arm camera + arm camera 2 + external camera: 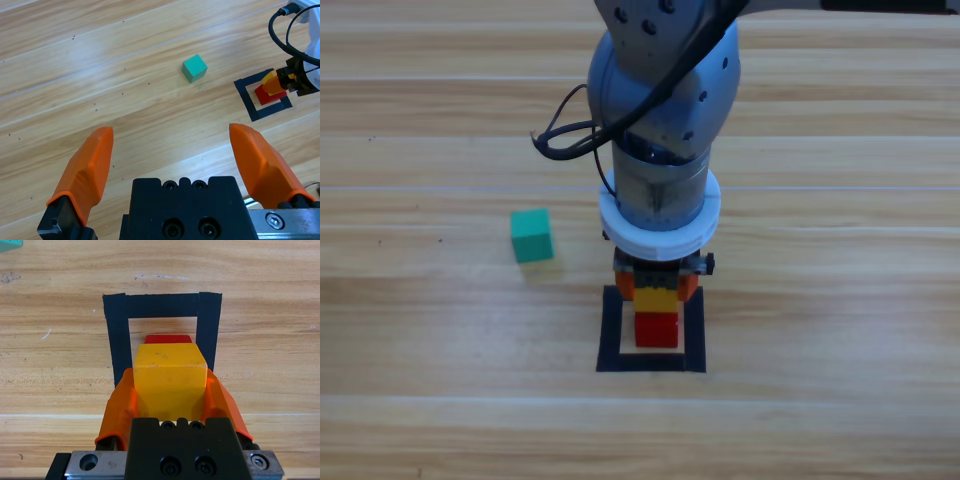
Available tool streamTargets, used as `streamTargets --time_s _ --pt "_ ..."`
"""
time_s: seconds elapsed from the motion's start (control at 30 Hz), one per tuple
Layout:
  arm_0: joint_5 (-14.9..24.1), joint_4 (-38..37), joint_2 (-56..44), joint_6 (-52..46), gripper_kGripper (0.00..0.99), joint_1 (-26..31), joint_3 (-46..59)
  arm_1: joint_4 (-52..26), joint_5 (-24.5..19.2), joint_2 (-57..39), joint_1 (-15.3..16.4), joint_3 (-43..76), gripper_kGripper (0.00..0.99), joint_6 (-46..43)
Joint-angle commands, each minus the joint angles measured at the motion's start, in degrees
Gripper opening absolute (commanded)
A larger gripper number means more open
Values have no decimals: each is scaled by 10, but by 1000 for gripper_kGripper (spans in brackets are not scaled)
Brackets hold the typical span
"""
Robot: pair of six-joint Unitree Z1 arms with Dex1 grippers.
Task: Stack the blocks in the rectangular block: red at the bottom, yellow in the middle, green on top
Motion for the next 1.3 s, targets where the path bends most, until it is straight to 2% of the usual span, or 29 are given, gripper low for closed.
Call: streamTargets --time_s 0.03,0.1,0.23,0.3,0.37,0.47,0.5,0.53,0.8,0.93,1.03,1.07,1.13,1.23,1.3 --pt "-4 -11 8 -7 990 9 14 8 -1 34 20 -1 8 1" --pt "-4 -12 8 -7 990 9 17 9 -1 34 20 -1 11 1" --pt "-3 -14 8 -7 990 9 19 9 1 34 19 -3 97 1" --pt "-4 -14 8 -7 990 9 19 8 1 35 19 -3 199 1" --pt "-4 -16 8 -7 990 9 20 9 2 35 19 -3 405 1" --pt "-4 -16 8 -7 990 9 20 11 -1 35 20 -3 810 2" --pt "-4 -16 8 -7 989 9 20 12 -2 35 20 -4 920 2" --pt "-4 -17 8 -7 989 9 20 14 -2 35 20 -3 983 2" --pt "-4 -20 13 -7 989 9 21 21 -26 4 21 -6 990 -1" --pt "-3 -34 32 -12 989 9 11 21 -58 -53 37 -7 990 -4" --pt "-8 -35 95 -30 989 13 -36 21 -89 -99 57 -7 990 -12" --pt "-19 -35 117 -37 990 22 -56 21 -99 -117 63 -6 990 -19" --pt "-76 -35 161 -42 990 64 -97 21 -113 -144 67 6 990 -28" --pt "-122 -37 198 -55 990 94 -132 21 -136 -188 67 43 990 -50" --pt "-138 -40 234 -73 990 103 -152 19 -161 -232 64 97 990 -64"
